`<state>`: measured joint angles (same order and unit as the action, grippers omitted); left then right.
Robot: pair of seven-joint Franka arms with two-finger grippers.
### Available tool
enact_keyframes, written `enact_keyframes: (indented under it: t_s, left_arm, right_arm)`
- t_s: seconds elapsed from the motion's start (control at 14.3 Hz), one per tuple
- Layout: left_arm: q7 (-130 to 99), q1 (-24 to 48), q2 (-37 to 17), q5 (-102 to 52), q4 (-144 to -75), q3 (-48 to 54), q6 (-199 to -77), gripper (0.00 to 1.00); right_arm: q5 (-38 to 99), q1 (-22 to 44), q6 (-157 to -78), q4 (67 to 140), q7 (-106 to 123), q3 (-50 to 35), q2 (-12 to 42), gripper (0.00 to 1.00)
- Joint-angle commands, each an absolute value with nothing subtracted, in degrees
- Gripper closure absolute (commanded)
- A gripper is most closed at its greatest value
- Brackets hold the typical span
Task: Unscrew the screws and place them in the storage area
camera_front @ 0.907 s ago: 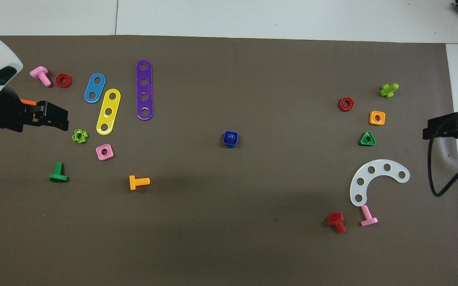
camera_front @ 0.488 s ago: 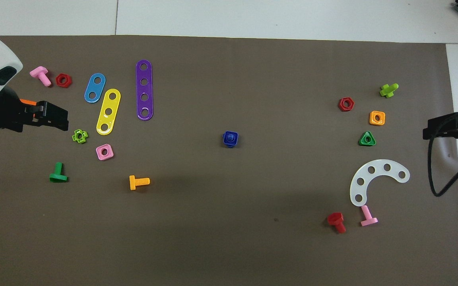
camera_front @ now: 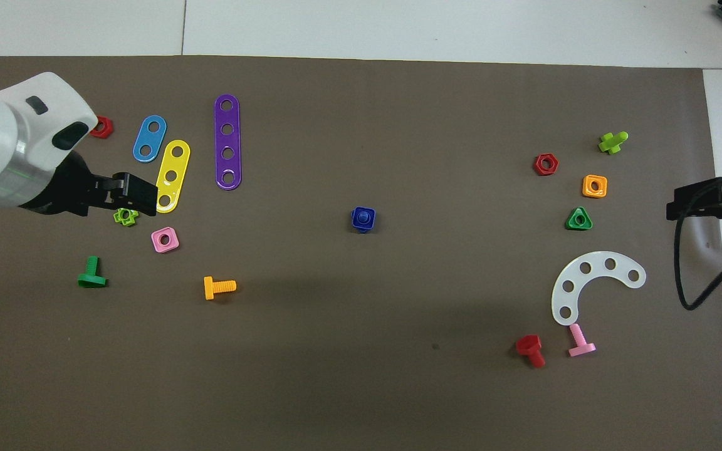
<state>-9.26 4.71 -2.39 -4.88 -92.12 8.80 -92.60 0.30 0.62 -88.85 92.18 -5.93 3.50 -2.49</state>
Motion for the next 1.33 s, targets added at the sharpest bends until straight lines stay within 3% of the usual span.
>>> enact_keyframes:
  t_s: [0.0, 0.56, 0.91, 1.26]
  left_arm:
    - [-14.2, 10.4, -4.3, -7.1, -93.4, 8.1, -97.9, 0.00]
    - [-22.6, 22.4, -17.2, -7.6, -90.4, 7.8, -116.6, 0.01]
    - [-28.0, 28.9, -29.6, 0.0, -81.6, 7.6, -119.8, 0.03]
    - [-28.2, 30.1, -32.0, 4.1, -82.5, 7.6, -123.5, 0.06]
  right_arm:
    - [0.2, 0.7, -88.7, 93.7, -6.3, 3.5, -4.0, 0.00]
    - [0.2, 0.8, -88.7, 93.7, -6.3, 3.5, -4.0, 0.00]
    - [0.2, 0.7, -88.7, 93.7, -6.3, 3.5, -4.0, 0.00]
    - [0.2, 0.7, -88.7, 93.7, -6.3, 3.5, -4.0, 0.00]
